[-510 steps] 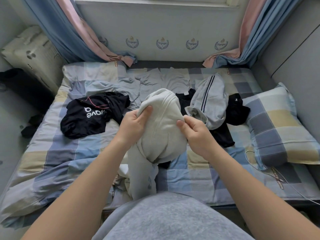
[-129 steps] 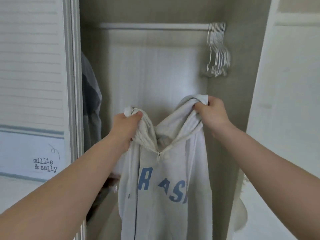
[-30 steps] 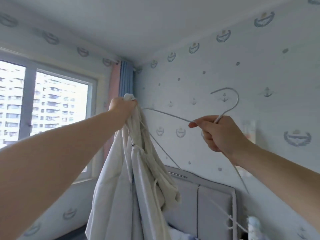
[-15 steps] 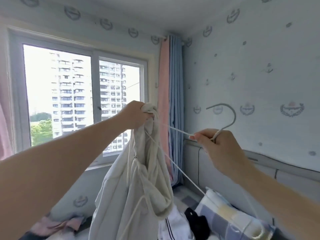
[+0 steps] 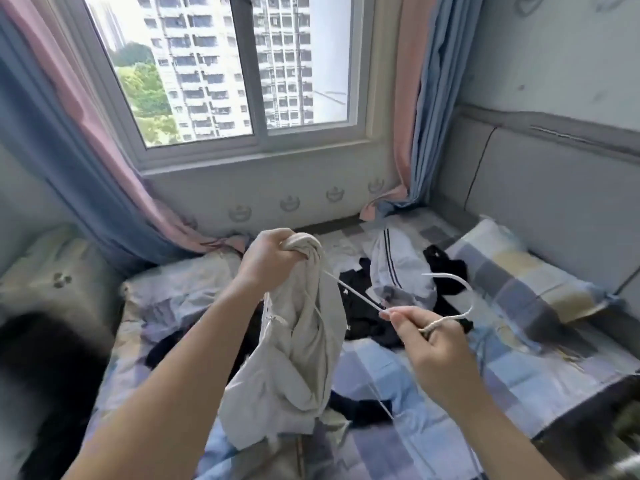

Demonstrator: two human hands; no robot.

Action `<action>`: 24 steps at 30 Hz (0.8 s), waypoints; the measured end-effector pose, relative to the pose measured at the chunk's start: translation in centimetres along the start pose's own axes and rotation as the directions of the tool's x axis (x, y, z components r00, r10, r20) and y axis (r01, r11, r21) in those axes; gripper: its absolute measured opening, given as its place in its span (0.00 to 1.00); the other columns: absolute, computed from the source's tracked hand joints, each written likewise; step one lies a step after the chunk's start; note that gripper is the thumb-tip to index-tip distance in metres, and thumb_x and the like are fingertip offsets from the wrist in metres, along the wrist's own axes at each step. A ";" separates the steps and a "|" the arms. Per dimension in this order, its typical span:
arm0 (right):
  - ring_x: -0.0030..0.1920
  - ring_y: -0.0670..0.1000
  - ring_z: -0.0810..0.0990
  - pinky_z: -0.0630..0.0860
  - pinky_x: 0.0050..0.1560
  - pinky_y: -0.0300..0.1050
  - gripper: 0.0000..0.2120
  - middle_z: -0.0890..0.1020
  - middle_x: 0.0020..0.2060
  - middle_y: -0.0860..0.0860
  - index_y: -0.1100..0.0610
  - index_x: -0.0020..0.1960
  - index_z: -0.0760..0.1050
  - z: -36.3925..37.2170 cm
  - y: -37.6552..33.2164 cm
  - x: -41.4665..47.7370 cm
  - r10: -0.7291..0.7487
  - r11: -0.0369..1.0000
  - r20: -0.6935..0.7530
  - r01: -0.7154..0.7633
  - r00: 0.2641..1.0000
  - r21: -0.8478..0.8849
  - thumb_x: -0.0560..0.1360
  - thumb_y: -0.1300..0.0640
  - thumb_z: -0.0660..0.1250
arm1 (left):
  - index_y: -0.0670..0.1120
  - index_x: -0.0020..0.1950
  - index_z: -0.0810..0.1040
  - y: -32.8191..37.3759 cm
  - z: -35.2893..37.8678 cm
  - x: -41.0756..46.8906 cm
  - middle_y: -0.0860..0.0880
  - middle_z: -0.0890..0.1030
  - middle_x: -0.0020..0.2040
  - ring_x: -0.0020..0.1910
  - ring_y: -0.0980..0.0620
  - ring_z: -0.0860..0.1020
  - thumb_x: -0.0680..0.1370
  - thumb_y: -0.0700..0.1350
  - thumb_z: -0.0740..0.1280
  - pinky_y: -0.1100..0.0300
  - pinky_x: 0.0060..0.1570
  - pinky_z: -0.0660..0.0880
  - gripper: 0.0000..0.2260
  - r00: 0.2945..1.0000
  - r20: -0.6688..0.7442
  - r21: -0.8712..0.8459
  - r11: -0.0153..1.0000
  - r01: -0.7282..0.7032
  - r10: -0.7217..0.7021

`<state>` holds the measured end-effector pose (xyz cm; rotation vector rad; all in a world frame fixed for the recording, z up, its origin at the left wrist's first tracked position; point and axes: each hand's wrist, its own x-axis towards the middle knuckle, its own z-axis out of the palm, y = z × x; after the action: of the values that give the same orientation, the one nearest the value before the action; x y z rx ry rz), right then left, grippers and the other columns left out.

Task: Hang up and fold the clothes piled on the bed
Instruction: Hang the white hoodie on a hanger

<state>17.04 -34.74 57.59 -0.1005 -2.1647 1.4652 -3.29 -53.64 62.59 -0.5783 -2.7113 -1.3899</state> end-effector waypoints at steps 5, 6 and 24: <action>0.29 0.62 0.73 0.70 0.30 0.55 0.14 0.79 0.30 0.61 0.41 0.44 0.82 2.1 3.4 -3.2 0.113 0.993 0.086 -0.109 0.990 -0.053 0.81 0.58 0.66 | 0.50 0.37 0.80 -5.3 3.4 -4.4 0.58 0.73 0.25 0.28 0.56 0.68 0.65 0.51 0.69 0.56 0.34 0.66 0.06 0.990 -0.007 -0.029 0.990 0.138 -0.138; 0.29 0.61 0.73 0.71 0.30 0.57 0.14 0.78 0.29 0.61 0.39 0.45 0.81 2.3 3.7 -3.5 0.127 0.990 0.083 -0.121 0.988 -0.076 0.81 0.57 0.65 | 0.51 0.38 0.80 -5.2 3.7 -4.9 0.58 0.75 0.27 0.28 0.55 0.70 0.65 0.51 0.69 0.55 0.34 0.68 0.06 0.989 -0.001 -0.032 0.988 0.148 -0.148; 0.31 0.57 0.76 0.75 0.35 0.56 0.12 0.80 0.30 0.59 0.58 0.40 0.80 4.3 3.6 -0.5 0.196 0.978 -0.186 -0.205 0.963 -0.031 0.82 0.59 0.65 | 0.48 0.38 0.71 5.6 6.4 -8.9 0.60 0.73 0.29 0.29 0.62 0.71 0.74 0.44 0.69 0.69 0.28 0.67 0.08 0.952 0.290 -0.388 0.921 0.025 0.097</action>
<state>14.71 -37.10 53.04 -0.4662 -2.0904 1.4480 7.71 -48.40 61.31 -0.9344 -2.6238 -2.0003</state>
